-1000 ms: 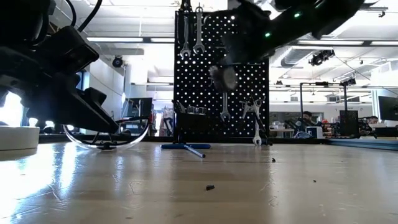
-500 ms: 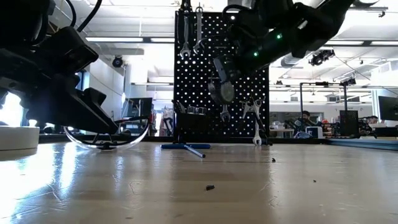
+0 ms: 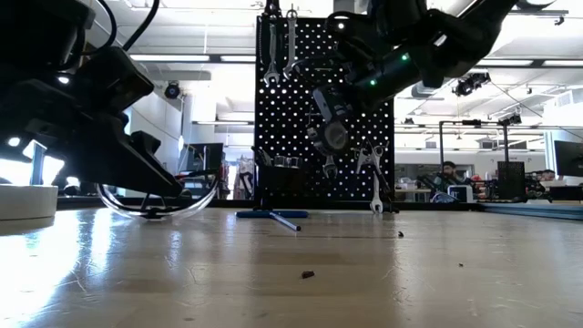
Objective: Hang tools onto peg board
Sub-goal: Hang the tape measure onto the peg board
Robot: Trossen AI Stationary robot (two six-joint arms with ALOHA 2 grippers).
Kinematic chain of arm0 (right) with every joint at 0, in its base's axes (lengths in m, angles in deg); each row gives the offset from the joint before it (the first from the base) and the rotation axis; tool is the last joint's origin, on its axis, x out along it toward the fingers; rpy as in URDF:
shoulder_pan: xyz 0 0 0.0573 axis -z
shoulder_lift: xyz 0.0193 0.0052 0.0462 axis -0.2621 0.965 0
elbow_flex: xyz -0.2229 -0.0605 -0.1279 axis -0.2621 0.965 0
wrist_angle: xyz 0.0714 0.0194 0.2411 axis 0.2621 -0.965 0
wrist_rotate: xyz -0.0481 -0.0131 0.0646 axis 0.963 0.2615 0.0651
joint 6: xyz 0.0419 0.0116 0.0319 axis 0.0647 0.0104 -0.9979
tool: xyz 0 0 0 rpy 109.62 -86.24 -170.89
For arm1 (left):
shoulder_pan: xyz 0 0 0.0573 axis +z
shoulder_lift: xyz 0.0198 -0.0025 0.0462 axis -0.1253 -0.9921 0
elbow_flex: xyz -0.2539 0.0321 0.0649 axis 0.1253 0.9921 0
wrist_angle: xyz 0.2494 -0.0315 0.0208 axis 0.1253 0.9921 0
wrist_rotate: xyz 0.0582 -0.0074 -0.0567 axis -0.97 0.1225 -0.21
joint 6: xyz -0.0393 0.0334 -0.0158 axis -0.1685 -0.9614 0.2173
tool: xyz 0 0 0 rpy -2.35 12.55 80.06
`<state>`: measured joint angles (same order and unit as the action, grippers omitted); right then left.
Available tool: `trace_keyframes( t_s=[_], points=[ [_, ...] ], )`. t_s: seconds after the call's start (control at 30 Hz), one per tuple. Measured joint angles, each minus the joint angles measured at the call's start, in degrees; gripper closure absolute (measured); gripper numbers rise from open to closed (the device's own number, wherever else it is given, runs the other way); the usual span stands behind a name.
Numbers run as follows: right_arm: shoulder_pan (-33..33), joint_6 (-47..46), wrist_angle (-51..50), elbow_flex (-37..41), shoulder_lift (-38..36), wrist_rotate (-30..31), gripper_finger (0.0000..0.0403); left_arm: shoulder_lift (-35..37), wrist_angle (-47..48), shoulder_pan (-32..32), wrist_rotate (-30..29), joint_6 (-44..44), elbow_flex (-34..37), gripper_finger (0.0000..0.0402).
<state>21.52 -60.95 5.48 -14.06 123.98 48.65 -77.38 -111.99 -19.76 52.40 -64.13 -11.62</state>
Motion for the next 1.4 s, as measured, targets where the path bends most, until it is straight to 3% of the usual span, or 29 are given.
trace_keyframes(
  t_s=[0.4, 0.77, 0.93, 1.4],
  points=[
    [2.3, -1.5, 3.0, -0.2, 3.4, -4.0, 0.0403, 0.0, -0.1, 0.4, 0.2, 0.1, 0.0, 0.0284],
    [0.8, 5.7, 3.3, -5.9, 7.9, 1.4, 0.0403, 0.0, 0.1, 0.4, 0.1, 2.1, 0.0, 0.0284],
    [-1.6, 9.5, 3.5, -6.3, 7.9, 6.6, 0.0403, 0.0, 0.6, 0.4, 0.1, 2.1, 0.0, 0.0284],
    [1.2, 4.7, 3.1, -6.3, 7.9, 8.2, 0.0403, 0.0, 1.3, 0.4, 0.1, 1.2, 0.0, 0.0284]
  ],
)
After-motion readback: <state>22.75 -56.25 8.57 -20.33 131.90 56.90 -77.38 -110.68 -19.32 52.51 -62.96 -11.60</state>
